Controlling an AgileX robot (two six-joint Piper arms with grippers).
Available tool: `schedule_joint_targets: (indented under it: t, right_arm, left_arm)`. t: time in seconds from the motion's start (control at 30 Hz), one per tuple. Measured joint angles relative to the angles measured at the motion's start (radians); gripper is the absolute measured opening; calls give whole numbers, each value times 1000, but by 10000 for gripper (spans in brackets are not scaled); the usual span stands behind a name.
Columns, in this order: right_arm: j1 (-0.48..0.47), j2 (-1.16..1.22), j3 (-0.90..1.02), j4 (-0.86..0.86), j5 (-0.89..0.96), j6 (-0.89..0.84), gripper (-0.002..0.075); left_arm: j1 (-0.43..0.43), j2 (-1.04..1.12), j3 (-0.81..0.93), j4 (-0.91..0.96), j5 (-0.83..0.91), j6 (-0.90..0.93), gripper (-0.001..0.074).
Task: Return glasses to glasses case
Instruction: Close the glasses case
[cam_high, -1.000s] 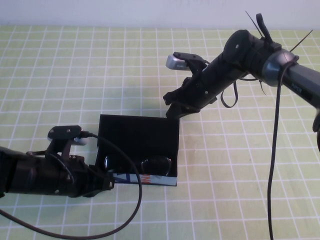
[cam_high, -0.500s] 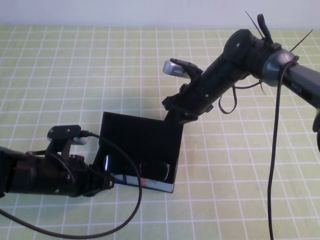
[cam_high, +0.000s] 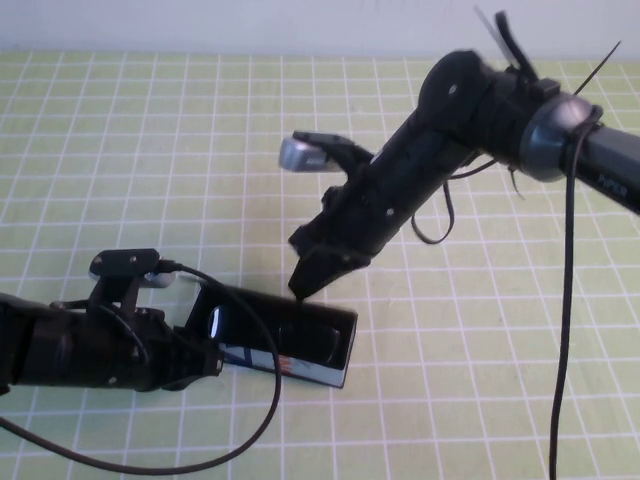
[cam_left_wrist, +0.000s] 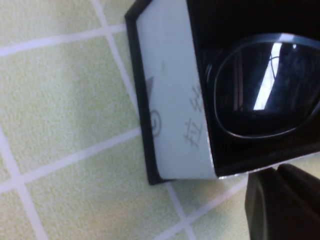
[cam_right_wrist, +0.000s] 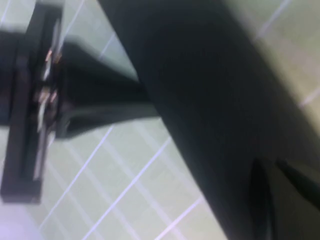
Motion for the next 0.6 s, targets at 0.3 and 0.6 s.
schedule_joint_targets:
  t: [0.3, 0.6]
  right_arm:
    - [52, -5, 74, -19, 0, -2, -11]
    - [84, -5, 134, -59, -14, -2, -11]
  left_arm:
    - [0, -162, 26, 212, -9, -185, -2]
    - [0, -635, 155, 304, -14, -285, -2]
